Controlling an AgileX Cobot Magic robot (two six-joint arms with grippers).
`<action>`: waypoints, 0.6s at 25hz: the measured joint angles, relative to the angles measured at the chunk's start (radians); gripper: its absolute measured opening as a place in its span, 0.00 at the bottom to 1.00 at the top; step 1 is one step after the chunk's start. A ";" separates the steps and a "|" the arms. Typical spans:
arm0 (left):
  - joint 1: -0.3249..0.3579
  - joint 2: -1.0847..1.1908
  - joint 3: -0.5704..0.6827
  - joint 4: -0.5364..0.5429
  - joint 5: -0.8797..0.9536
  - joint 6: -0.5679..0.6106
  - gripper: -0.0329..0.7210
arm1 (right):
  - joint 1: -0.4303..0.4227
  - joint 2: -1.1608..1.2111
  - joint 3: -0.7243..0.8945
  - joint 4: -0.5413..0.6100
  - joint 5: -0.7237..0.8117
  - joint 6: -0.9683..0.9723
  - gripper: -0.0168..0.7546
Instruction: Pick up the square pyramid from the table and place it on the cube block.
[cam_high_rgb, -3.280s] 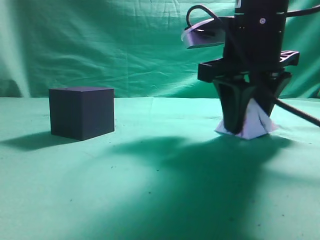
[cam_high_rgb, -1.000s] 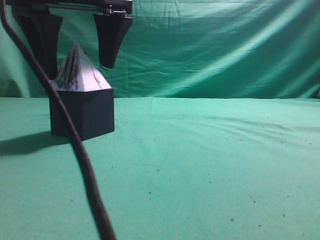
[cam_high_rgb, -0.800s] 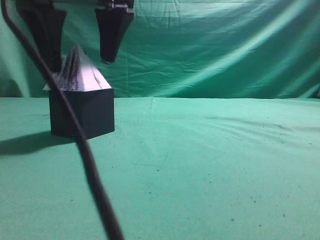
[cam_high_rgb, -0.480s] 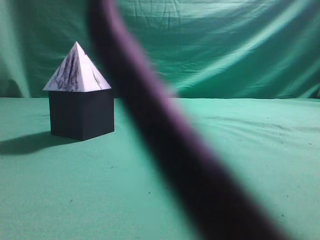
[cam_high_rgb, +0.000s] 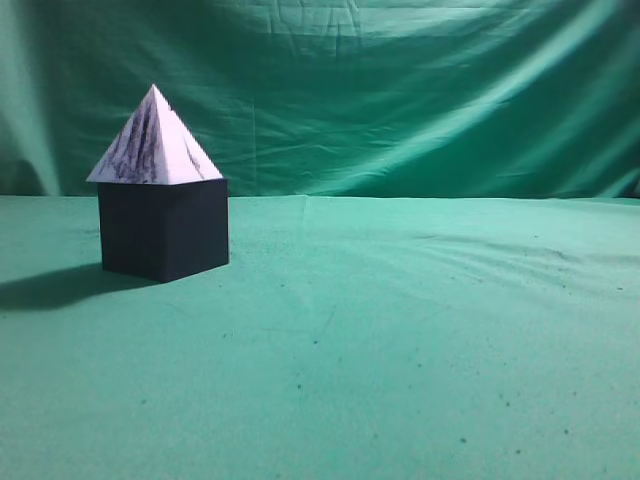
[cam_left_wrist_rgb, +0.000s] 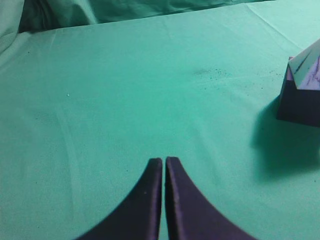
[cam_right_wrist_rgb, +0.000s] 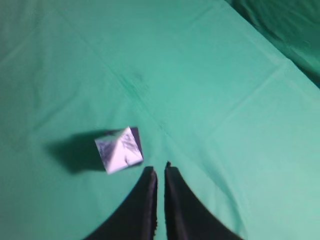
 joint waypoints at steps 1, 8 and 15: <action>0.000 0.000 0.000 0.000 0.000 0.000 0.04 | 0.000 -0.047 0.055 -0.006 0.000 0.013 0.08; 0.000 0.000 0.000 0.000 0.000 0.000 0.04 | 0.000 -0.413 0.457 -0.006 -0.153 0.084 0.08; 0.000 0.000 0.000 0.000 0.000 0.000 0.04 | 0.000 -0.803 0.784 0.054 -0.365 0.088 0.08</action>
